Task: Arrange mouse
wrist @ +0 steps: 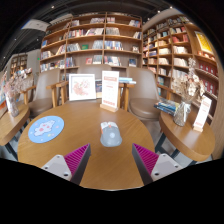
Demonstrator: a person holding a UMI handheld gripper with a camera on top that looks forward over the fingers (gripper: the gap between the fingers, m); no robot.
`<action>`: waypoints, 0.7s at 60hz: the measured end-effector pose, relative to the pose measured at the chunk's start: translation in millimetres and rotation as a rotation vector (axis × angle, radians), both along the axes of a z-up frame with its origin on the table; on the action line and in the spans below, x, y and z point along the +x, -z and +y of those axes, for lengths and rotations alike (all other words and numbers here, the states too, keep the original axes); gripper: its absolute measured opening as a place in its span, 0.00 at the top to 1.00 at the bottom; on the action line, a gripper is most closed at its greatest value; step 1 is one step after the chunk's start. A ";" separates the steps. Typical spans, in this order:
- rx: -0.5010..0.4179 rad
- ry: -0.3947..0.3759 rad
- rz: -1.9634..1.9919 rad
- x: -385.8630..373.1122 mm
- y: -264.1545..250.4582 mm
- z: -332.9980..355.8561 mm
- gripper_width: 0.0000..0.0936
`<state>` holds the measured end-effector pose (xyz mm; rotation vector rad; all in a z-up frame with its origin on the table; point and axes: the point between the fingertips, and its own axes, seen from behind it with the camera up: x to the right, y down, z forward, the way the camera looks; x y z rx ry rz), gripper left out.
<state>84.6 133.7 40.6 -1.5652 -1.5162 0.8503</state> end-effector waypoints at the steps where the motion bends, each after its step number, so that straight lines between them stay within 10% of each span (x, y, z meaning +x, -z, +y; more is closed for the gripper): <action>1: 0.003 0.001 -0.004 -3.9 2.3 1.0 0.09; 42: -0.048 -0.014 -0.120 -122.5 55.2 -2.6 0.10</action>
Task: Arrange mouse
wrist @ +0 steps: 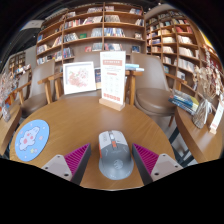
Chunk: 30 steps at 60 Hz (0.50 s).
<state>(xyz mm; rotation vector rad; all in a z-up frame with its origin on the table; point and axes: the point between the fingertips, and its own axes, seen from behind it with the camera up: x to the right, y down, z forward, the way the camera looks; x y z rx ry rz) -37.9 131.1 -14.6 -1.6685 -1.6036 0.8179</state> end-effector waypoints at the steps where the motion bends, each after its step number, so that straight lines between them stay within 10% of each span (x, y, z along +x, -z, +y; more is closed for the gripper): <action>1: 0.001 -0.001 -0.001 -1.2 0.5 0.4 0.10; 7: -0.010 -0.005 -0.002 -4.4 0.8 -1.6 0.16; 10: 0.012 0.014 -0.006 -6.0 -0.1 6.6 0.48; 30: -0.037 -0.026 0.030 -2.0 -63.1 -73.5 0.52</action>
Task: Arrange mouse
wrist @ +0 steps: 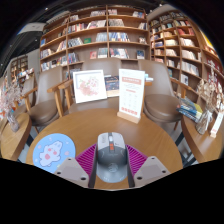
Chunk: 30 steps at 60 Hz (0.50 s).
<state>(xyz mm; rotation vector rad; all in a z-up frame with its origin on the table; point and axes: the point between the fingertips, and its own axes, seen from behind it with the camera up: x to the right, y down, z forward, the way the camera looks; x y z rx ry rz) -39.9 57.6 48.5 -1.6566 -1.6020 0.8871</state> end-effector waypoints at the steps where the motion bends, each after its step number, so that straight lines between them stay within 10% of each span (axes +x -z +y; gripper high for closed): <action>1: -0.010 -0.012 0.003 0.1 -4.0 -11.0 0.52; 30: 0.008 -0.148 -0.048 -11.7 38.8 -211.5 0.51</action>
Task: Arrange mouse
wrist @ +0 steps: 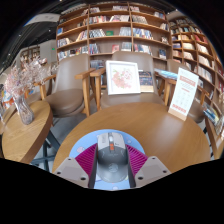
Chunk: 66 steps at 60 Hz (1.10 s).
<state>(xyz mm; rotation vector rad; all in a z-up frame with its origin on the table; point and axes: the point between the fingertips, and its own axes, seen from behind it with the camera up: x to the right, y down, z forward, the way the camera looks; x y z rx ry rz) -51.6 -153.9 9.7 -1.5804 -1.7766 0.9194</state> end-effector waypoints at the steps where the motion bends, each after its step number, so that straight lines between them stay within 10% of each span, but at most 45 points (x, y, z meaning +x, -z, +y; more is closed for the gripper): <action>1: 0.002 0.000 -0.002 -0.3 2.1 -1.3 0.51; 16: 0.034 0.029 -0.026 0.6 21.8 -2.0 0.45; 24: 0.037 0.040 -0.020 3.5 16.4 1.2 0.07; 66: -0.023 0.064 0.056 291.2 -108.9 87.0 0.10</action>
